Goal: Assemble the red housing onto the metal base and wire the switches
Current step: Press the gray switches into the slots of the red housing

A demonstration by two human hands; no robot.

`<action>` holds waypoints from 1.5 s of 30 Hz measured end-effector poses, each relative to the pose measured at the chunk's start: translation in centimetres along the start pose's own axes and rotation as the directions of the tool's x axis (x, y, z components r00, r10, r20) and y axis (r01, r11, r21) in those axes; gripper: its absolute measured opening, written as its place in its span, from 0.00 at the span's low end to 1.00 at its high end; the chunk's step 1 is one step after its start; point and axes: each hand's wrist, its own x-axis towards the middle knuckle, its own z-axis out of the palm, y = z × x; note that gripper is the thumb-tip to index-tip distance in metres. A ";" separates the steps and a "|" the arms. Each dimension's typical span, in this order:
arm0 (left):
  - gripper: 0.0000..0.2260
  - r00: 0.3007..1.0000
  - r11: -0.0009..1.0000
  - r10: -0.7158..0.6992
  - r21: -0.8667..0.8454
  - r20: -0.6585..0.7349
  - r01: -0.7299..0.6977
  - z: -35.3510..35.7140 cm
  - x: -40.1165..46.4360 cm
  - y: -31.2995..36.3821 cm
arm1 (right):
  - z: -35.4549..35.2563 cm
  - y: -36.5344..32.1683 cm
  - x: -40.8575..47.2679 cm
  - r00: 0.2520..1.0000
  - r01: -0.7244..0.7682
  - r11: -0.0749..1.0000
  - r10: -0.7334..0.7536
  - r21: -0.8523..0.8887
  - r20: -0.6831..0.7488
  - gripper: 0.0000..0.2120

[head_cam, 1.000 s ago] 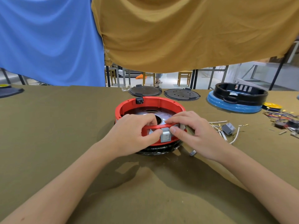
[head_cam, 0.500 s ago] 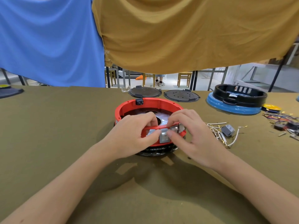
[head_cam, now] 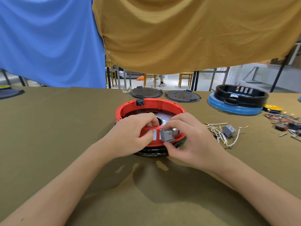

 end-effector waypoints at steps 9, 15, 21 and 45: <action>0.05 1.000 1.000 0.016 -0.003 -0.001 -0.016 0.0 0.0 0.1 | -0.1 -0.2 0.0 1.000 0.023 0.998 -0.022 -0.059 0.020 0.14; 0.05 1.000 1.000 0.027 -0.003 -0.003 -0.027 -0.1 0.0 0.2 | -0.1 -0.4 0.0 1.000 0.024 0.996 -0.024 -0.083 0.007 0.14; 0.06 1.000 1.000 0.029 -0.009 -0.002 -0.029 -0.1 0.1 0.2 | 0.1 -0.3 -0.1 0.998 0.054 0.992 -0.055 -0.110 -0.009 0.12; 0.05 0.999 0.999 0.035 -0.023 -0.009 -0.036 -0.1 0.0 0.3 | 0.5 0.4 -0.3 0.997 0.047 0.986 -0.056 -0.163 -0.052 0.15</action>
